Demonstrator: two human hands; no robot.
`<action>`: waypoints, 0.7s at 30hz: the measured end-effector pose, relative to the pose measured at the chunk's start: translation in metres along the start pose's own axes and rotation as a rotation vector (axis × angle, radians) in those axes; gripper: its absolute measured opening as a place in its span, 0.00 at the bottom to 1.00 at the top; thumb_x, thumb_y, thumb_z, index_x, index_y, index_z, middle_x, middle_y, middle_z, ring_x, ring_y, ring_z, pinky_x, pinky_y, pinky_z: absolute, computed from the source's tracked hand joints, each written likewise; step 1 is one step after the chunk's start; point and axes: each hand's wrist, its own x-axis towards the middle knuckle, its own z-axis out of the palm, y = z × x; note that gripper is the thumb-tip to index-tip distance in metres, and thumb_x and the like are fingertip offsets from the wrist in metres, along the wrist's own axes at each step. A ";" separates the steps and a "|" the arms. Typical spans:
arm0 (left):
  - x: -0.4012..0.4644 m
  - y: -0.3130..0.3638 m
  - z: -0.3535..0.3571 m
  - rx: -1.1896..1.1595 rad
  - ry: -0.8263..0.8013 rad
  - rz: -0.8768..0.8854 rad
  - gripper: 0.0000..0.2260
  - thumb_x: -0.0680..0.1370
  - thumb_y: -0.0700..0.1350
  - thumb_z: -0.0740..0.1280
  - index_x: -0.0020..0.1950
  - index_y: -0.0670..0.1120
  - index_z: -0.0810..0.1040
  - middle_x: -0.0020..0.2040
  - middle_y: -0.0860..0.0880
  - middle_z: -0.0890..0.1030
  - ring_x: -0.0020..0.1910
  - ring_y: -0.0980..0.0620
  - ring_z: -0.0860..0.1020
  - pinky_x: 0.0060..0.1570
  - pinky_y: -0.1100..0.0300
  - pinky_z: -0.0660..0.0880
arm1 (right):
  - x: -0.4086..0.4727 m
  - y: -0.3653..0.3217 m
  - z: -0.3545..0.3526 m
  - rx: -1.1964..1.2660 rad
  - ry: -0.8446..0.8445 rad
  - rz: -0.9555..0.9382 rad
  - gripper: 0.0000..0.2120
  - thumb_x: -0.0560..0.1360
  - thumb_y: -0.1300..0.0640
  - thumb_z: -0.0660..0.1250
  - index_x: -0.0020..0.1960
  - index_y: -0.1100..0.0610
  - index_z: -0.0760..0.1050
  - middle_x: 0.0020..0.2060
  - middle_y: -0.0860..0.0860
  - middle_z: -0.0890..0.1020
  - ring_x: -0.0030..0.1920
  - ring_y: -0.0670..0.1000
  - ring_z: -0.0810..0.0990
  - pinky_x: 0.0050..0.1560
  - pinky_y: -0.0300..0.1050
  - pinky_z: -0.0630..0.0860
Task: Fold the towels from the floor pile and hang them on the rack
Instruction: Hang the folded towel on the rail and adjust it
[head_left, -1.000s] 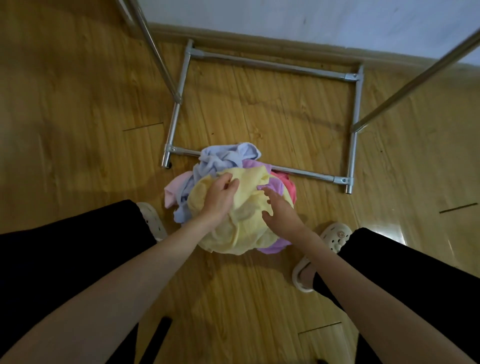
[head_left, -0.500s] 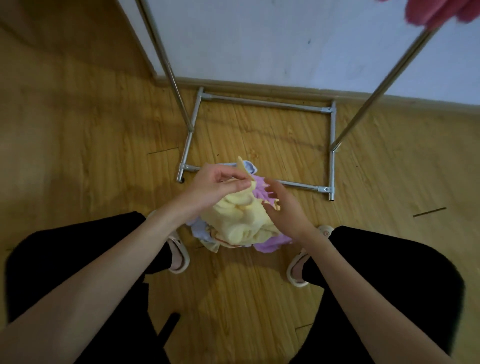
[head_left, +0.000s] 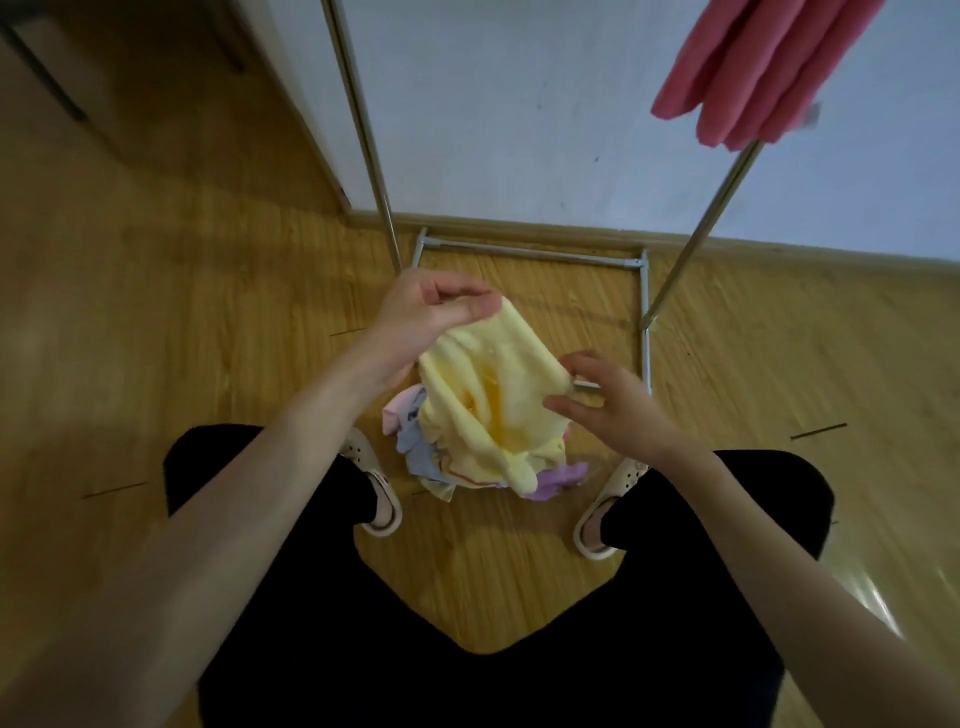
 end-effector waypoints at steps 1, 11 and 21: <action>-0.004 0.000 -0.002 -0.064 0.057 -0.020 0.05 0.68 0.42 0.73 0.44 0.46 0.83 0.36 0.53 0.84 0.39 0.56 0.81 0.42 0.63 0.77 | -0.006 -0.003 -0.002 0.013 0.016 0.014 0.13 0.72 0.51 0.72 0.51 0.59 0.78 0.52 0.52 0.78 0.53 0.50 0.77 0.56 0.51 0.75; -0.018 -0.003 -0.002 -0.109 0.287 -0.068 0.05 0.73 0.44 0.73 0.48 0.49 0.83 0.46 0.50 0.84 0.49 0.52 0.82 0.50 0.59 0.78 | -0.042 -0.080 -0.030 0.238 0.246 0.066 0.20 0.76 0.50 0.63 0.30 0.58 0.65 0.21 0.43 0.64 0.23 0.42 0.63 0.24 0.32 0.58; -0.010 0.028 0.004 0.255 0.026 0.207 0.08 0.76 0.41 0.69 0.49 0.54 0.82 0.46 0.56 0.83 0.45 0.61 0.81 0.52 0.60 0.78 | -0.020 -0.162 -0.068 0.531 0.555 -0.052 0.25 0.78 0.54 0.64 0.28 0.63 0.61 0.22 0.49 0.61 0.24 0.46 0.59 0.25 0.40 0.56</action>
